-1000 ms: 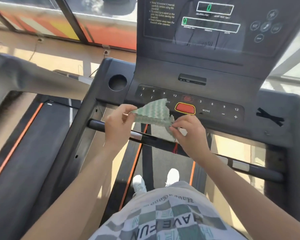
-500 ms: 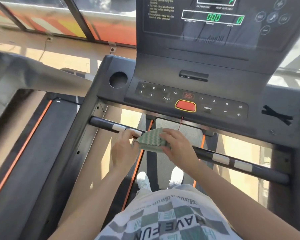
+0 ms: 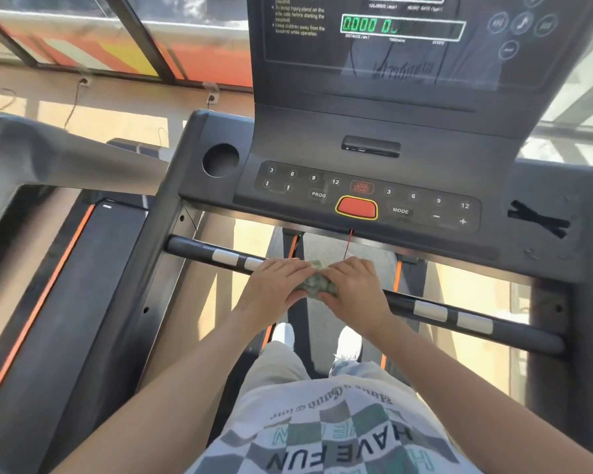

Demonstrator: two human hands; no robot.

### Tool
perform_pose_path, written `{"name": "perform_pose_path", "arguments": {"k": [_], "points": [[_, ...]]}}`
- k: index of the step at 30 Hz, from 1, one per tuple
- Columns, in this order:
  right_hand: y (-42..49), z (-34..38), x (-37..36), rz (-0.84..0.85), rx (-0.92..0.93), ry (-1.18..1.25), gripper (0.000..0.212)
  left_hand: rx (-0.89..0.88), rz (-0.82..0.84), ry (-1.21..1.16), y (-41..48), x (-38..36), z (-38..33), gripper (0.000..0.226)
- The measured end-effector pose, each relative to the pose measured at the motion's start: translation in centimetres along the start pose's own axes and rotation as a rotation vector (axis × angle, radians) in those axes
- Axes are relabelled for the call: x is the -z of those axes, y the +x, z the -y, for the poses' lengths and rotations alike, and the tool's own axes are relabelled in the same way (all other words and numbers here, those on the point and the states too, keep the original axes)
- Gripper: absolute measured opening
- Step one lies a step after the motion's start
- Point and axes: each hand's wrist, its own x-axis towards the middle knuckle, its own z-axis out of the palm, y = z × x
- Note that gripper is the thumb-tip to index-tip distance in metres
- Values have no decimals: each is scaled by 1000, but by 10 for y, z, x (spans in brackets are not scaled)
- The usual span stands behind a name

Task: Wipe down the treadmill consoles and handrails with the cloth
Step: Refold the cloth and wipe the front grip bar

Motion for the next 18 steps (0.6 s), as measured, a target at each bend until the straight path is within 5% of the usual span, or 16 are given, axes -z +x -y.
{"name": "perform_pose_path", "arguments": {"k": [10, 18], "points": [[45, 43, -14, 152, 41, 37, 39, 8, 57, 59, -18, 20, 82, 47], [110, 115, -40, 192, 105, 143, 30, 103, 64, 325, -44, 69, 156, 48]]}}
